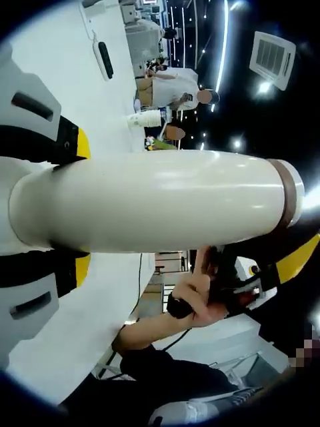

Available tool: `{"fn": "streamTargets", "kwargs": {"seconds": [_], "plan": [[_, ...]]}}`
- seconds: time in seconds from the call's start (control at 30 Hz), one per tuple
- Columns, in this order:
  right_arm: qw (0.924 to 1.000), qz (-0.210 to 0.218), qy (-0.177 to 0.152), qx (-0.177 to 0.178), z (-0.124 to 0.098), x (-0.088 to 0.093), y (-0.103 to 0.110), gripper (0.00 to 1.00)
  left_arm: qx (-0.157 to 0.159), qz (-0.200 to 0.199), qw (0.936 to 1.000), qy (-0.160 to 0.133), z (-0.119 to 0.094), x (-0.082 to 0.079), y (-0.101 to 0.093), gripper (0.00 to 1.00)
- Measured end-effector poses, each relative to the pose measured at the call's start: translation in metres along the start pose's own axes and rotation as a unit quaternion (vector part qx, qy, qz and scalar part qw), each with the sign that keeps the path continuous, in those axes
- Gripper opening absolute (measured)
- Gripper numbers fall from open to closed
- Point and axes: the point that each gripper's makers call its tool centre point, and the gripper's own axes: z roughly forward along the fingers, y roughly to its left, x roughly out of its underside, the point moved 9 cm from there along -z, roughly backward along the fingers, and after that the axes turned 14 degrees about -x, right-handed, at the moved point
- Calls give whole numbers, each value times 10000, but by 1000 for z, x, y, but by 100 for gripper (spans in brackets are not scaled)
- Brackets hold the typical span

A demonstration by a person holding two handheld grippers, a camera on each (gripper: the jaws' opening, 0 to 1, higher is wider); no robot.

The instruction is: Grasp the water cup twist off the cup lid place the cup lid on the table

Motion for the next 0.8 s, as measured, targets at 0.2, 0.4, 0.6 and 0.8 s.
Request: {"fn": "streamTargets", "kwargs": {"seconds": [0.2,0.4,0.6,0.8], "plan": [[9983,-323,204,436,3,4,11,56,-15,18,10000,8,0,0,0,52],[9943,-554,722,551,13,13,2,50,-20,33,10000,16,-1,0,1,52],[9968,-301,711,217,12,15,-2,46,-18,40,10000,23,0,0,1,52],[9951,193,547,-801,11,16,-19,45,-14,35,10000,29,0,1,1,52]]}}
